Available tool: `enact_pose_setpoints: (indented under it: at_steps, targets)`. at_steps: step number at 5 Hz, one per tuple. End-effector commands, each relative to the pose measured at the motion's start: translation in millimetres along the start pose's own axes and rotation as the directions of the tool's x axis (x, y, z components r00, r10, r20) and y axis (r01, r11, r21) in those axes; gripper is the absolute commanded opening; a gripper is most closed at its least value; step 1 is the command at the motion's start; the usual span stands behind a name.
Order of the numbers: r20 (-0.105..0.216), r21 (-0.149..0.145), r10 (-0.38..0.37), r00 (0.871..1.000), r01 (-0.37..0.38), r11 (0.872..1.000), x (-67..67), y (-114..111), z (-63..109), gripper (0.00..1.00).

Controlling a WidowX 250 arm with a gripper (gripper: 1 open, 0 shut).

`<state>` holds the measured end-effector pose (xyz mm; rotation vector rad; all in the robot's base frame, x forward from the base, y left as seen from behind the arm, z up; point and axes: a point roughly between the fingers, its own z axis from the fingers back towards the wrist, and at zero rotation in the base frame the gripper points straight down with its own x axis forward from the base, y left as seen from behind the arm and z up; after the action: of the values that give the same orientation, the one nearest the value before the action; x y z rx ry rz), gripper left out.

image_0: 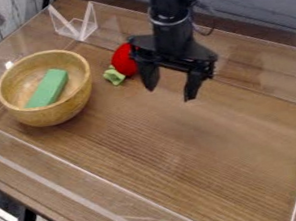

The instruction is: Put the green block in the brown bowl

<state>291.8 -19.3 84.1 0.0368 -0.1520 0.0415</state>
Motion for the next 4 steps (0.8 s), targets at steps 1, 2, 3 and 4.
enact_pose_setpoints:
  at_steps: [1,2,3,4]
  targets:
    - [0.069,-0.007,-0.013,0.998,0.013,1.000,14.4,-4.3,26.7,1.00]
    - [0.075,-0.012,-0.027,0.997,0.028,1.000,13.4,-1.5,34.3,1.00]
    - [0.082,-0.017,-0.071,0.994,0.072,0.997,10.9,7.1,36.7,1.00]
    - [0.080,-0.013,-0.109,0.991,0.110,0.994,6.5,14.5,36.9,1.00]
